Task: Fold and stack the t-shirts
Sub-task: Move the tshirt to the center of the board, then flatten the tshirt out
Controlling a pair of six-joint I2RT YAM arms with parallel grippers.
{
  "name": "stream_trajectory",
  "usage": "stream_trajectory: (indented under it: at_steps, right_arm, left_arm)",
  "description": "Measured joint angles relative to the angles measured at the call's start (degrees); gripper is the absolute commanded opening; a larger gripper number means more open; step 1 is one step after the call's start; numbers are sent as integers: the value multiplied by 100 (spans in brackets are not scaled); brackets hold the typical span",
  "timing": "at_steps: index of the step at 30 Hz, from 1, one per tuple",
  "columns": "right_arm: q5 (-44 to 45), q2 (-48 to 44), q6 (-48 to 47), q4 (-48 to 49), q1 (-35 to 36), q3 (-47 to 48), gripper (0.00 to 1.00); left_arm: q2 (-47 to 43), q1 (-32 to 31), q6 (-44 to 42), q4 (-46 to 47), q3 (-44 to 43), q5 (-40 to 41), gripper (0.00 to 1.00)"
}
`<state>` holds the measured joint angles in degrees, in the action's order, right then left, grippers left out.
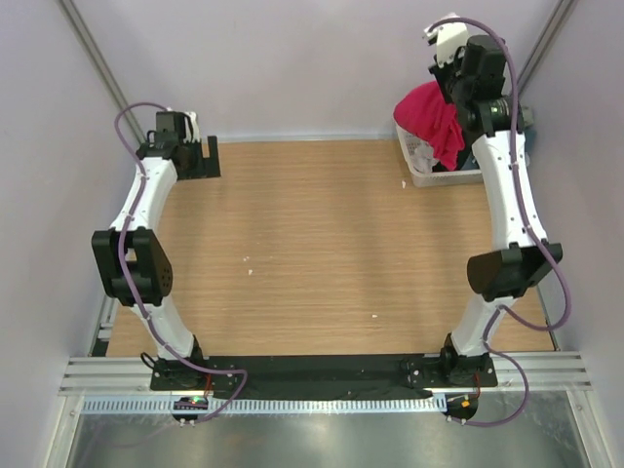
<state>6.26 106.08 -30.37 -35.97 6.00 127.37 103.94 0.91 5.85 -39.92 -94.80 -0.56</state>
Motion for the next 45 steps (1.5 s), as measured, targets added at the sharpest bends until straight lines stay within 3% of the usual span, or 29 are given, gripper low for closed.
stream_trajectory:
  at_steps: [4, 8, 11, 12, 15, 18, 21, 27, 36, 45]
  right_arm:
    - [251, -728, -525, 422, 728, 0, 1]
    - [435, -1397, -955, 979, 1668, -9, 1]
    - [555, -1869, -981, 1425, 1818, -208, 45]
    - [651, -2085, -973, 1598, 1777, -472, 63]
    - [940, -2826, -1071, 2293, 1687, -2020, 78]
    - [1220, -3191, -1082, 2651, 1676, -3475, 82]
    - [1453, -2835, -704, 2514, 1674, -4256, 82]
    - [599, -2304, 33, 1016, 1624, -5243, 79]
    - [-1438, -1211, 509, -157, 1827, -4376, 78]
    - [-1825, -293, 791, -612, 1880, -3829, 78]
  left_arm:
    - [83, 0, 131, 131, -549, 24, 100]
    - [83, -2, 267, 179, -566, -142, 100]
    - [83, -4, 280, 256, -398, -251, 98]
    - [83, -4, 280, 280, -339, -275, 97]
    - [79, -4, 258, 308, -138, -407, 93]
    - [76, -4, 153, 328, 63, -560, 88]
    - [31, -4, 11, 302, 356, -802, 82]
    - [-2, -122, -188, -199, 769, -1432, 78]
    - [92, -529, -219, -662, 828, -2575, 78]
    - [1300, -831, -181, -715, 319, -3053, 74]
